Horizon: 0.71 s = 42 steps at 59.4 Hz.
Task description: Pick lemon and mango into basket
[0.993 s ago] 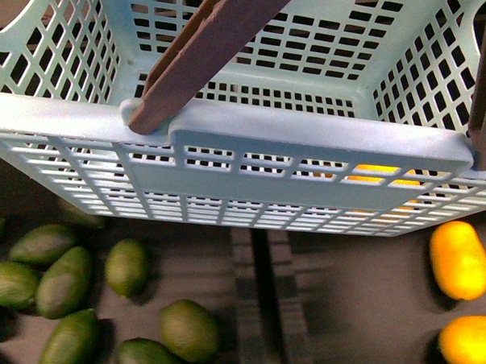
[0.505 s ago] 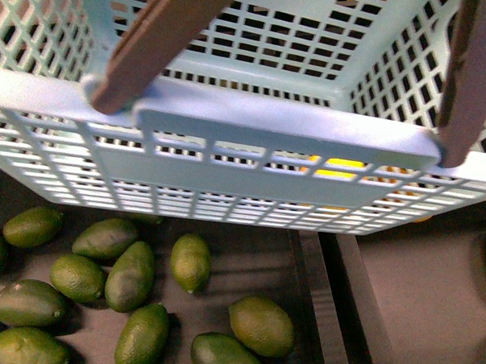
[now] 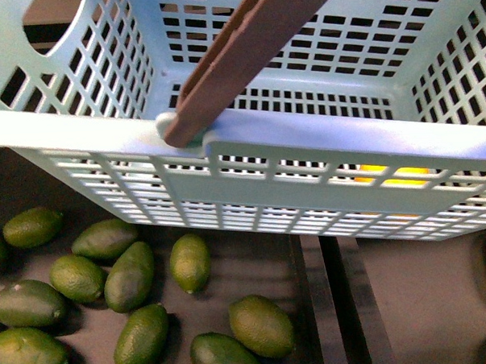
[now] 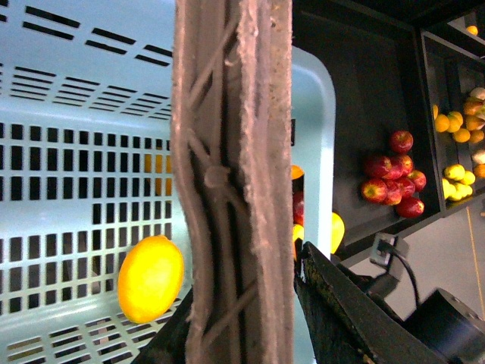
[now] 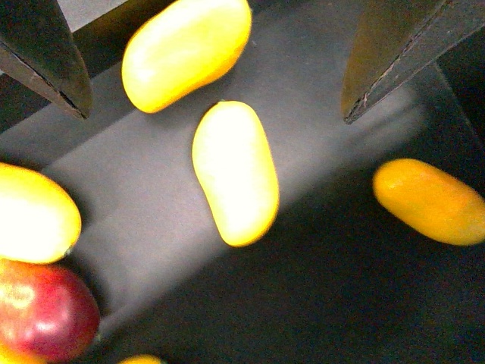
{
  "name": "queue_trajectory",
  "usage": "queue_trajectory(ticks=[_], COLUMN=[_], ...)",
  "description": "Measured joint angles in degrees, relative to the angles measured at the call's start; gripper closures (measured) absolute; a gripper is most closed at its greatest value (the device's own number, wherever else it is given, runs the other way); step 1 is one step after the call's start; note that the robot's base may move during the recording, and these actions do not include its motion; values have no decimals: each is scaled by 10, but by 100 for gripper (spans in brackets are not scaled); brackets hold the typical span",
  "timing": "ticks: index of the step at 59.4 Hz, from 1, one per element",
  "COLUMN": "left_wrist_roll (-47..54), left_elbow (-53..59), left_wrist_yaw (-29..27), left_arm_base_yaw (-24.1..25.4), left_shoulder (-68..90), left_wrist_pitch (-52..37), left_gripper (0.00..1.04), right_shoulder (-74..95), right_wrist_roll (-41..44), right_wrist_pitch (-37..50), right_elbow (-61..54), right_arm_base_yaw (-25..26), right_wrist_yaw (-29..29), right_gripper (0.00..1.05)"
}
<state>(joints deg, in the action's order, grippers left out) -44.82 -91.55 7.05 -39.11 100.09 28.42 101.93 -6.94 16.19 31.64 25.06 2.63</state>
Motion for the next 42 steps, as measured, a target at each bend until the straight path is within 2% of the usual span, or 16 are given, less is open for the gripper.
queue_trajectory(ticks=[15, 42], left_wrist_roll=[3, 0], left_elbow=[0, 0], left_wrist_yaw=[-5, 0], left_arm_base_yaw=[0, 0], left_shoulder=[0, 0], left_wrist_pitch=[0, 0], left_gripper=[79, 79], right_shoulder=[164, 296], right_wrist_roll=[-4, -63], right_wrist_pitch=[39, 19], right_elbow=[47, 173], right_arm_base_yaw=[18, -11], right_wrist_yaw=[5, 0], right_gripper=[9, 9])
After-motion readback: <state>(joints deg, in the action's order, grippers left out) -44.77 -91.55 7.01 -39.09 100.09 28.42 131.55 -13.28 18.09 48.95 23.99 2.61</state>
